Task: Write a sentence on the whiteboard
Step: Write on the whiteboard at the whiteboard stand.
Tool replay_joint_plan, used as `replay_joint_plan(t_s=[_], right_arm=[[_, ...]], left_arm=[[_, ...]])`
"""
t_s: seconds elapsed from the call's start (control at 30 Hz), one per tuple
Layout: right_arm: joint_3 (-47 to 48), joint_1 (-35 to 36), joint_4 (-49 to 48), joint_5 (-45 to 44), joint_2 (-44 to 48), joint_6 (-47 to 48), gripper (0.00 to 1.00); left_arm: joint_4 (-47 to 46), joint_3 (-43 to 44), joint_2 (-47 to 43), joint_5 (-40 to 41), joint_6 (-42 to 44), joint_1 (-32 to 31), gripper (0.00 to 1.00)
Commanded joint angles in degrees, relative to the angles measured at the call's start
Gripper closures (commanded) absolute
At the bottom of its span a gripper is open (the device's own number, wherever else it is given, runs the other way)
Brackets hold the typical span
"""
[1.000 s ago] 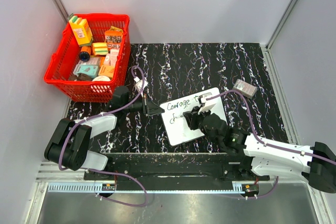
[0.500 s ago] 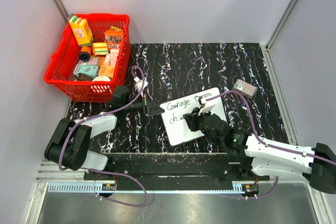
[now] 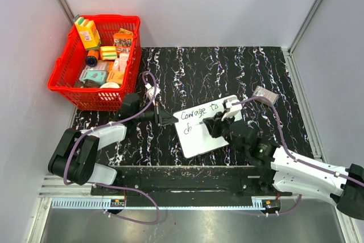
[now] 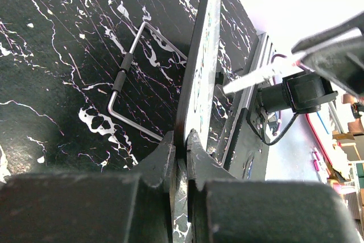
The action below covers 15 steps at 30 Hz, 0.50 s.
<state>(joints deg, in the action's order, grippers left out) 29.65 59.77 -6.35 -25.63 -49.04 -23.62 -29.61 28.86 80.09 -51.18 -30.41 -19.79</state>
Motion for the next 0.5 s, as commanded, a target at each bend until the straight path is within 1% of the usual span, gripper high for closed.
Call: replay_joint_plan(t_s=[0.0,0.03,0.07,0.2,0.47], right_arm=[[2.17,-7.63,-1.21,10.82,1.31,-1.34,1.00],[2.08,-9.82,-1.30,12.34,2.01,-1.52,1.00],[1.91,-10.37,-1.30,13.31,3.06,-1.61,1.00],[1.64,-10.46,-1.30,15.07,4.21,0.15,1.00],[-0.46,-10.37,-2.09,16.31,2.37,0.41,1.00]], left_arm=[[2.10,-0.12,1.47,5.21,8.88,-0.25,1.00],[2.18,-0.03,1.38,5.21,8.88,-0.25,1.00],[2.18,-0.12,1.38,5.21,8.88,-0.25,1.00],[2.01,-0.03,1.38,5.12,8.79,-0.25,1.00],[1.04,-1.09,-0.46,6.26,8.09,0.37,1.00]])
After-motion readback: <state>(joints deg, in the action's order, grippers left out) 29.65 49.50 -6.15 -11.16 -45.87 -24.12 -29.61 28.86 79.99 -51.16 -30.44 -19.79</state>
